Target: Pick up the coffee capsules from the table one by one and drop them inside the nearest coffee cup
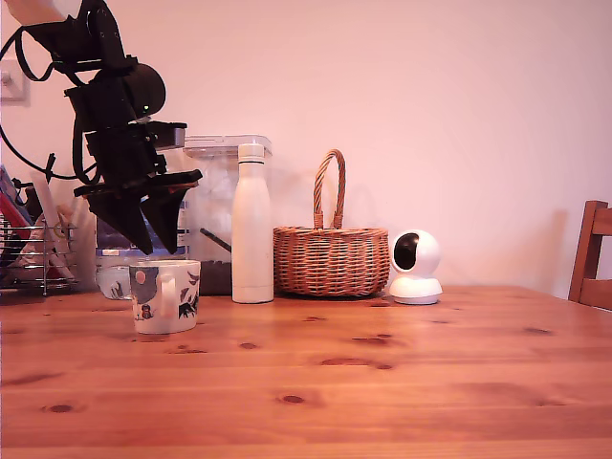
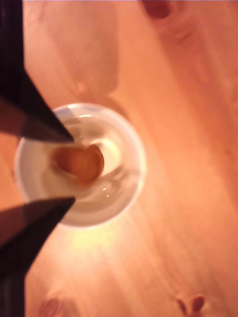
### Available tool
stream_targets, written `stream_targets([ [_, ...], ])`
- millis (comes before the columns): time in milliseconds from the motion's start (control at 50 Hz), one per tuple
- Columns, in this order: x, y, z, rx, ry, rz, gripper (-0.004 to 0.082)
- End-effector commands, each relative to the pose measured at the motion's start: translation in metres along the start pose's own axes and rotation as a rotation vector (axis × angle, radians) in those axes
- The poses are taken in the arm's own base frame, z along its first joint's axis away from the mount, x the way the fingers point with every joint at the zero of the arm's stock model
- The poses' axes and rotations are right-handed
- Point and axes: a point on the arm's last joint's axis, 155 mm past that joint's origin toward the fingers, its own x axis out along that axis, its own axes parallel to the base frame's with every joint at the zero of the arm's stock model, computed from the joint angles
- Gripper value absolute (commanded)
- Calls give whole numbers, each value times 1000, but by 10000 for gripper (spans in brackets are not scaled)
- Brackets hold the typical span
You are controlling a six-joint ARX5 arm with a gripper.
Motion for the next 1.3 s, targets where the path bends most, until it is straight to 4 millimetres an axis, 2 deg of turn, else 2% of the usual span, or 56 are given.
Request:
stream_targets([
  [0,5,0,2,12,-6,5,592],
  [280,5,-1,6,36,-22,1,588],
  [400,5,-2,6,56,-23,-6,548],
  [500,5,-3,9,79,-32,-6,407],
  [640,-2,-10,20,91,-77,-33,85],
  [700,-8,-15,26,96,-104,-52,22],
  [880,-39,-23,50,119,-225,-75,15],
  [980,-58,-25,56,129,-296,-71,-15],
  [1100,-79,-26,53,132,-378,-71,-19],
  [1280,-112,-30,33,107,-490,-66,-19],
])
